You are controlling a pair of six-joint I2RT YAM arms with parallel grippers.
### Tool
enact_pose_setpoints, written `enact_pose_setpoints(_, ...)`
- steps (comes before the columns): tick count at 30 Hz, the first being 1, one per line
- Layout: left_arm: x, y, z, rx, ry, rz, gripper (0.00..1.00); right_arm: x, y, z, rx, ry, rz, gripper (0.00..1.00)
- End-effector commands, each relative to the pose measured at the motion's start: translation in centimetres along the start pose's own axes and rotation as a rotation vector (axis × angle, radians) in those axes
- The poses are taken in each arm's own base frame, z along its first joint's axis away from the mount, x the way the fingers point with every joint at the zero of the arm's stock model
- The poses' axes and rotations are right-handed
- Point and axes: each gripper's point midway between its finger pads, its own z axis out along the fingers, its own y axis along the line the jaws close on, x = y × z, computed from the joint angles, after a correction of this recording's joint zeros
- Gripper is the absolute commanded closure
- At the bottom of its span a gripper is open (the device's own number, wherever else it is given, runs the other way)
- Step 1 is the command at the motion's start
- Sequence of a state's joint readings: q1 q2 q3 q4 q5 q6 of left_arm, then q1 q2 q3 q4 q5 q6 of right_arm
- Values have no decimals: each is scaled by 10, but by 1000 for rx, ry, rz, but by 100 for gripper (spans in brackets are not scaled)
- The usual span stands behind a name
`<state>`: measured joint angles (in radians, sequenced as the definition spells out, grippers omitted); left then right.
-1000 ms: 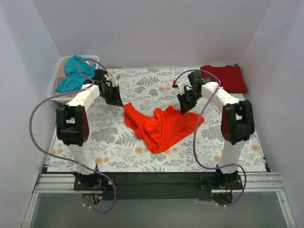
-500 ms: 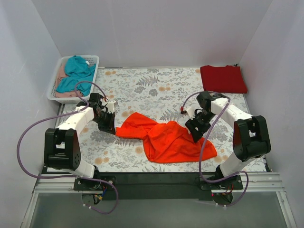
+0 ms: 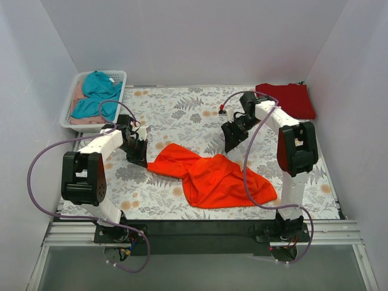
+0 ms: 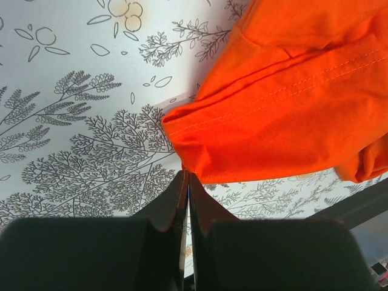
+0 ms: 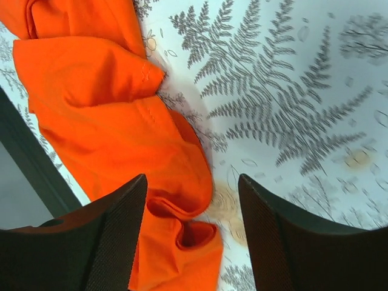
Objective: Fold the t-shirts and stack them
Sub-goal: Flatten the tshirt out
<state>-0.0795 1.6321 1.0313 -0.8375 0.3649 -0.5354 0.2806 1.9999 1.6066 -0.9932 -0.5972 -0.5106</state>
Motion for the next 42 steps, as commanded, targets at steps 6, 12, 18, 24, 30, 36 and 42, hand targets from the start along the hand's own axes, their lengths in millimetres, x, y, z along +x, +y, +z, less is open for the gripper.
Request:
enact_pose_setpoints(6, -17, 1, -4, -6, -43, -26, 100, -4, 42, 37, -158, 44, -58, 23)
enact_pose_setpoints(12, -30, -1, -6, 13, -61, -60, 100, 4, 38, 43, -146, 74, -60, 73)
enact_pose_setpoints(18, -67, 6, -27, 25, -140, -76, 100, -27, 16, -7, -6, -29, -117, 99)
enact_pose_setpoints(24, -86, 9, -38, 28, -165, -60, 100, -45, 1, -47, 83, -99, -134, 89)
enact_pose_setpoints(30, -79, 13, -30, 25, -146, -70, 100, -25, 26, -2, -61, -17, -70, 14)
enact_pose_setpoints(36, -77, 12, -31, 26, -143, -71, 100, -23, 32, 38, -77, 40, -68, 15)
enact_pose_setpoints(42, -77, 13, -31, 19, -145, -73, 100, -6, 31, 66, -117, 113, -31, 14)
